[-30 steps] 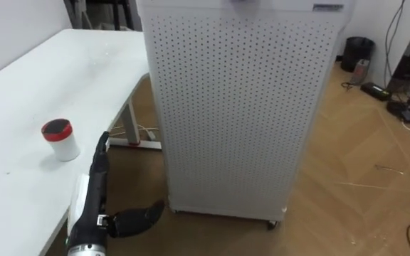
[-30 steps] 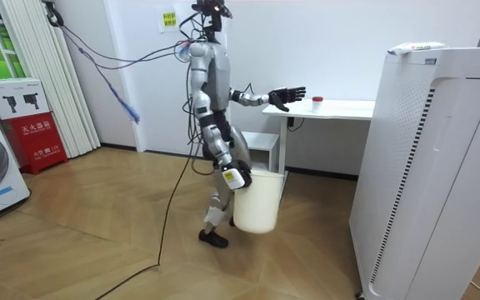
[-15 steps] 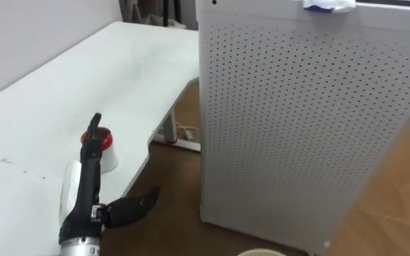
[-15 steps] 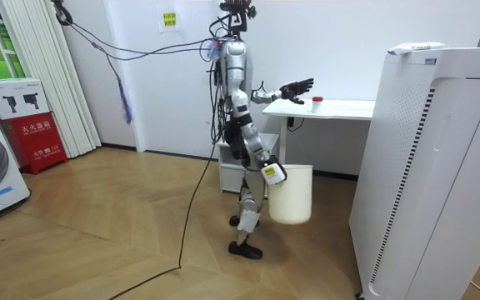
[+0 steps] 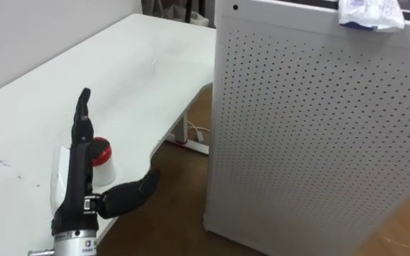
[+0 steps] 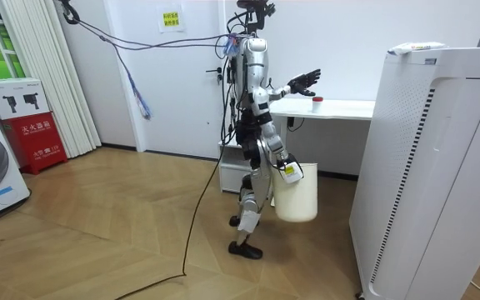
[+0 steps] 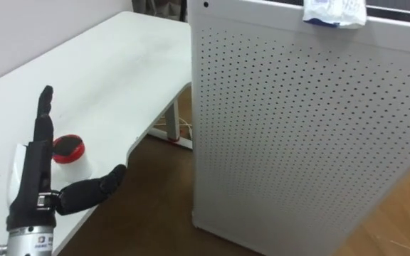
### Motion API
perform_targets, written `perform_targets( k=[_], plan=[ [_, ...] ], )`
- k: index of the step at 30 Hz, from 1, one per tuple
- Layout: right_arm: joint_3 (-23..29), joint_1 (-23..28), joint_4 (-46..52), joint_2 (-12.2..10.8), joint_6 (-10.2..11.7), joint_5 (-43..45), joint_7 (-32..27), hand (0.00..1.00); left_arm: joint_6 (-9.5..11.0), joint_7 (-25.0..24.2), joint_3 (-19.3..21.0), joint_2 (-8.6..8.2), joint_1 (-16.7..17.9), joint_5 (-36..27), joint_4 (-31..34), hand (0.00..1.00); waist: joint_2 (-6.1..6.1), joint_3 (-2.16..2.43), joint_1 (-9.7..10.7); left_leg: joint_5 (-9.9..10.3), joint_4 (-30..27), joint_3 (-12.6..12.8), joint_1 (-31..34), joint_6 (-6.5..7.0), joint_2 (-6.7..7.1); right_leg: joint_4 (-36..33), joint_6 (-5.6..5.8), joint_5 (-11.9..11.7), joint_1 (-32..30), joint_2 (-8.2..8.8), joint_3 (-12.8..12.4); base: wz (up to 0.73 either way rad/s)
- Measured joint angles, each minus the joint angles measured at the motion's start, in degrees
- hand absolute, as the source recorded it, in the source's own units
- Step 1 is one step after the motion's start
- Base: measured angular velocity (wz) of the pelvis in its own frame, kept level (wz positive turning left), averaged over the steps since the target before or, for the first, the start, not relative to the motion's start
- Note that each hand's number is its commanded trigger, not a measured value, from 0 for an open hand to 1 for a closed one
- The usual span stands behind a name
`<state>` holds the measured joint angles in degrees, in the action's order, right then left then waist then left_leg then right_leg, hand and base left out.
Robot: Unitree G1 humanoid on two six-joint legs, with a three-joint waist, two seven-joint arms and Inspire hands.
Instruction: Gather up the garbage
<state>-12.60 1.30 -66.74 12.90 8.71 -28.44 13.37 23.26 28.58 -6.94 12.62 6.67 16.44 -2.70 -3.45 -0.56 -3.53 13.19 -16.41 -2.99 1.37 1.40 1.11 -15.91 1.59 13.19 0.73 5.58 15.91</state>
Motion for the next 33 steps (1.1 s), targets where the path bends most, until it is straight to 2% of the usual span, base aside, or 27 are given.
perform_targets(
  k=[6, 17, 22, 33],
  plan=[
    [-0.2, -0.2, 0.18, -0.05, 0.02, 0.81, -0.07, 1.0, 0.0, -0.01, 0.0, 0.13, 0.96, -0.01, -0.59, 0.0, 0.01, -0.01, -0.09, 0.0, 1.13, 0.27, -0.98, 0.0, -0.36, 2.3, 0.05, -0.78, 1.37, -0.69, -0.08, -0.01],
    [0.12, 0.04, 0.35, -0.14, -0.01, 4.26, -1.49, 1.0, -0.07, 0.08, -0.07, -0.08, 1.47, -4.02, -9.65, 0.0, 0.03, -0.08, 0.14, 0.01, 1.34, -0.23, -0.56, 0.0, -0.36, 2.23, 0.03, -0.79, 1.0, -0.82, -0.04, 0.01],
    [0.38, 0.54, 0.42, -0.25, -0.02, 4.28, -1.47, 1.0, -0.1, 1.24, 0.49, -0.3, 1.46, -6.86, -9.55, 0.0, 0.09, 0.0, 0.09, 0.01, 1.03, -0.31, 0.18, -0.01, -0.36, 2.17, -0.04, -0.87, 0.46, -0.9, -0.15, 0.01],
    [0.38, 1.22, 0.28, -0.28, -0.01, 4.2, -1.27, 1.0, -0.09, 3.4, 1.26, -0.47, 1.46, -6.86, -7.18, 0.0, 0.12, 0.05, 0.25, -0.01, 1.02, -0.28, -0.11, -0.02, -0.34, 2.32, -0.03, -0.88, 0.89, -0.88, 0.02, 0.0]
  ],
)
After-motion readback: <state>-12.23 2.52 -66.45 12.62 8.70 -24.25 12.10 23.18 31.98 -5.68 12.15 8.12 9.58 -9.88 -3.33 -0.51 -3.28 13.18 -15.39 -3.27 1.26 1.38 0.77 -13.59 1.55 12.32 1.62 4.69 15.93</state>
